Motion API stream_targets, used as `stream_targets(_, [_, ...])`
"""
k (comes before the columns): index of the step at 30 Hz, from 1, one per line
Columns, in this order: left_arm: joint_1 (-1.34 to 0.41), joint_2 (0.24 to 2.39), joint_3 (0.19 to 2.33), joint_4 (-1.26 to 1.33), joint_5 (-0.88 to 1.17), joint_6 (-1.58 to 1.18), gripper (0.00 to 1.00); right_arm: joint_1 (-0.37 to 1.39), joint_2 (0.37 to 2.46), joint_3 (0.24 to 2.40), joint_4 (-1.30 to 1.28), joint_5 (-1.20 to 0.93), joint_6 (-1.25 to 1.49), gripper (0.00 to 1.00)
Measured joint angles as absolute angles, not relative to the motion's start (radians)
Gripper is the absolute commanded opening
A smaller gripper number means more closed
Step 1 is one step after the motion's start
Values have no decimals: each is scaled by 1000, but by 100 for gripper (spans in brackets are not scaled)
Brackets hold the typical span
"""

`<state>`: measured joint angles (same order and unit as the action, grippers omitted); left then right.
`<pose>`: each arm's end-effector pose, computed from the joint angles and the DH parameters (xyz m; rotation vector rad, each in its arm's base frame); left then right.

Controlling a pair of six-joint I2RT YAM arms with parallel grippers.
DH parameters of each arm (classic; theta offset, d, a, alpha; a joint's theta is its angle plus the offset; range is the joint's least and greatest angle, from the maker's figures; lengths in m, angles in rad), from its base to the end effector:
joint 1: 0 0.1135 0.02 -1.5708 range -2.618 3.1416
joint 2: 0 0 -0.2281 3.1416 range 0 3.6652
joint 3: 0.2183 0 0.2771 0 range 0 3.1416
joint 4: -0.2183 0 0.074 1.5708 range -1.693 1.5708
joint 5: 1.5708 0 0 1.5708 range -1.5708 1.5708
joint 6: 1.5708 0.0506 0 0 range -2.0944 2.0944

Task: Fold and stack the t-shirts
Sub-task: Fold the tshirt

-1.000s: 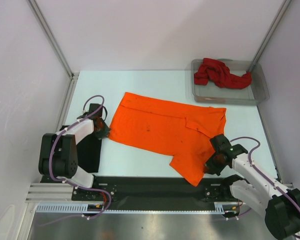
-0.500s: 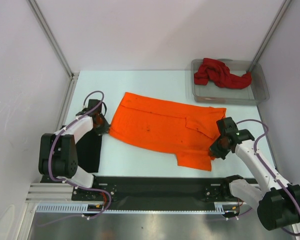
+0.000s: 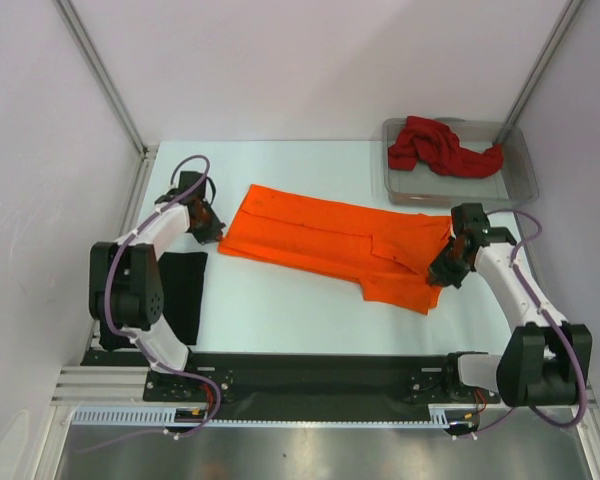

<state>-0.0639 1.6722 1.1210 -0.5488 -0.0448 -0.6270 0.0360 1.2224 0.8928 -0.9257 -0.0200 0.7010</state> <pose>0.3609 -0.0208 0.1389 -0.7582 2.5697 -0.1611 0.2560 0.0102 0.1787 0.9254 2.6938 0.1898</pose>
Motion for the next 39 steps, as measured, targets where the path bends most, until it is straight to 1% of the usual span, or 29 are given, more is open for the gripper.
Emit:
stream_targets(9, [-64, 1860, 1334, -593, -10, -628, 0, -10, 1432, 1066, -877, -61, 605, 0])
stream_targets(15, [-64, 1957, 1452, -617, 27, -628, 0, -45, 1498, 1116, -865, -72, 574, 0])
stream_targets(30, [-64, 2120, 1632, -667, 56, -628, 0, -65, 1643, 1229, -854, -97, 547, 0])
stream_targets(39, [-64, 2168, 1697, -698, 57, -627, 0, -70, 1699, 1271, -853, -104, 545, 0])
